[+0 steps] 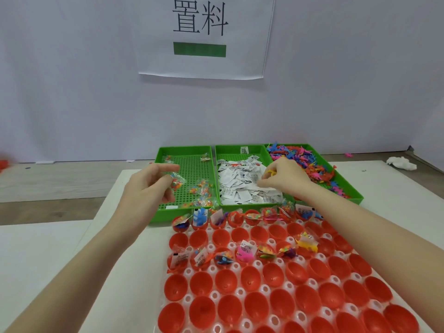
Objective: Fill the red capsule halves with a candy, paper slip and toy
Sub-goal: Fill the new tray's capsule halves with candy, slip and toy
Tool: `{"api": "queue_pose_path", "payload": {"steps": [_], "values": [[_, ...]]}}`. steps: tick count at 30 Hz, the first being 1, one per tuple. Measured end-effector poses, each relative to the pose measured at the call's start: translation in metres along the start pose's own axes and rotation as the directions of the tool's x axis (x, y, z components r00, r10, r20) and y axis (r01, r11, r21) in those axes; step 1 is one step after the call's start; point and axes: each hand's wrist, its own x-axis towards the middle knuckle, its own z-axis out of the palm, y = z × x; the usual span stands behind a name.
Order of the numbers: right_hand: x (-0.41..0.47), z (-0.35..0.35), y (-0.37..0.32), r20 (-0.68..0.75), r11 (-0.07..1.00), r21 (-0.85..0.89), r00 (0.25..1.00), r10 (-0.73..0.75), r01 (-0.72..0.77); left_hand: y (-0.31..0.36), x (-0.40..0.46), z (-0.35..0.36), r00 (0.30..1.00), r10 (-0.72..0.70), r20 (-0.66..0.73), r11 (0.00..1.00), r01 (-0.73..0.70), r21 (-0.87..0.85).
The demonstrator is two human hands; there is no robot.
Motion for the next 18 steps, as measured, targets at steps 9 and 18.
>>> {"api": "queue_pose_path", "payload": {"steps": [9,18], "values": [[-0.084,-0.043,-0.051,0.219,0.658,0.752,0.957,-0.191,-0.040,0.037,-0.037,0.036,0.999,-0.016,0.044,0.934,0.031,-0.356],[-0.134,-0.038,-0.042,0.191,0.749,0.663,0.967,-0.167,-0.002,0.051,-0.081,0.072,0.982,0.086,0.167,0.946,-0.027,-0.324]]}}
